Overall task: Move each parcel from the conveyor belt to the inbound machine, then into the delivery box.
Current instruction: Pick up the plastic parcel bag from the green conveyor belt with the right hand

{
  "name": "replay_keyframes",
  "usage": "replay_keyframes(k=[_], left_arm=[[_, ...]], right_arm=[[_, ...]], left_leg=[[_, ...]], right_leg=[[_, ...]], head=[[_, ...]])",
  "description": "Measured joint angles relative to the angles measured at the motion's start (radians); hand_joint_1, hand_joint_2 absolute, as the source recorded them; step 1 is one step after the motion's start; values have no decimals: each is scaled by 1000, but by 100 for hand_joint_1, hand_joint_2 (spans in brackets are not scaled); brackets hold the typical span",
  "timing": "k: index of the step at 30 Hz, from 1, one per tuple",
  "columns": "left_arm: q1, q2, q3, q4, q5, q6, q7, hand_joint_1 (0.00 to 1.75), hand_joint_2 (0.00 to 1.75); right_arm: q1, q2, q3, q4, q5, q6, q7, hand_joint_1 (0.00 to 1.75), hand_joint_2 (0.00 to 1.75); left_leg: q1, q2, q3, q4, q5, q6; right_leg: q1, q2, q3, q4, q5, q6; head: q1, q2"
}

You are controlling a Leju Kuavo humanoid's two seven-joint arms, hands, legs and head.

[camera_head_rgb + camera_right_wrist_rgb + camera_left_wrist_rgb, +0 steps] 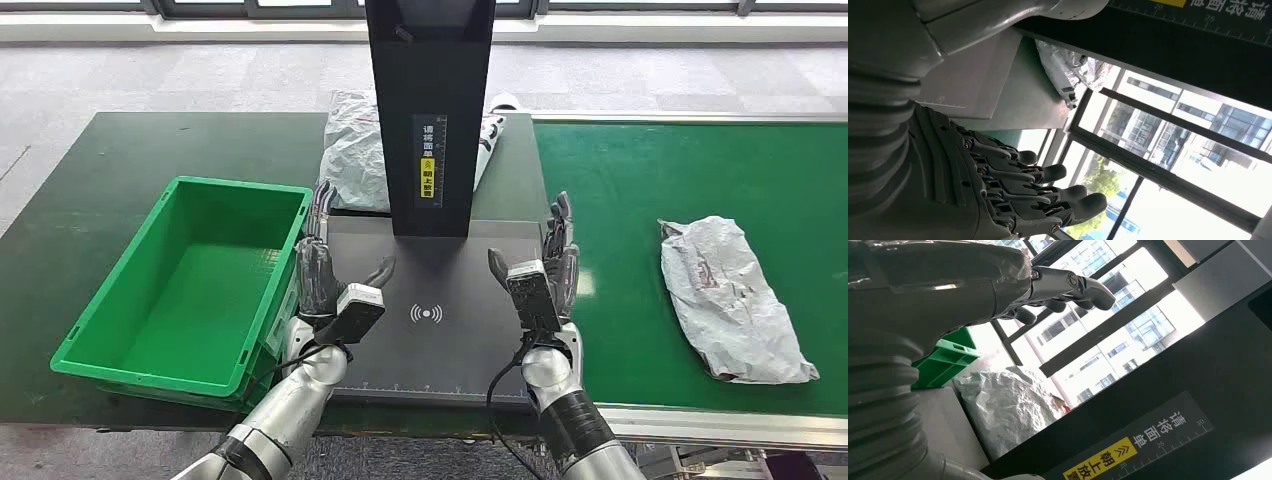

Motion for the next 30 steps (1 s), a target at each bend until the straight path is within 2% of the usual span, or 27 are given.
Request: replay_keyframes(k=[2,4,8,11,14,18,23,30], left_arm=[[0,0,3,0,-1,0,0,0,175],[0,0,11,0,3,0,0,0,175],[2,0,22,-1,17,0,0,0,175],[6,0,35,-3,5,0,0,0,175],[6,-1,43,-6,-2,0,0,0,175],[7,-3,49,-8,-17,0,0,0,175],[14,-5,73,-19,-26,0,0,0,175],[27,-3,91,-35,-10,0,0,0,175]], right_arm=[[-3,0,-22,9,69,0,0,0,175],[-18,0,-100,39,266,-1,7,0,175],[-56,2,-375,88,710,-1,83,0,175],[-67,1,-554,92,903,-2,141,0,175],[-69,2,-659,94,944,-2,154,0,175],[-72,3,-731,97,998,-2,193,0,175],[-88,-15,-781,119,1197,-2,425,0,175],[-130,-92,-779,251,1292,-2,718,0,175]], left_leg=[[0,0,0,0,0,0],[0,0,0,0,0,0],[0,-4,0,0,1,1],[0,-5,0,0,1,2],[-1,-5,0,0,1,1],[-1,-5,0,0,1,1],[-1,-5,0,0,1,1],[-1,-5,0,0,1,2]], right_leg=[[0,0,0,0,0,0],[0,0,0,0,0,0],[0,-5,2,0,0,0],[-1,-5,2,0,0,0],[-1,-4,2,0,0,0],[0,-4,1,0,0,0],[0,-3,1,0,0,0],[-1,-4,2,0,0,0]], head=[[0,0],[0,0],[0,0],[0,0],[0,0],[0,0],[0,0],[0,0]])
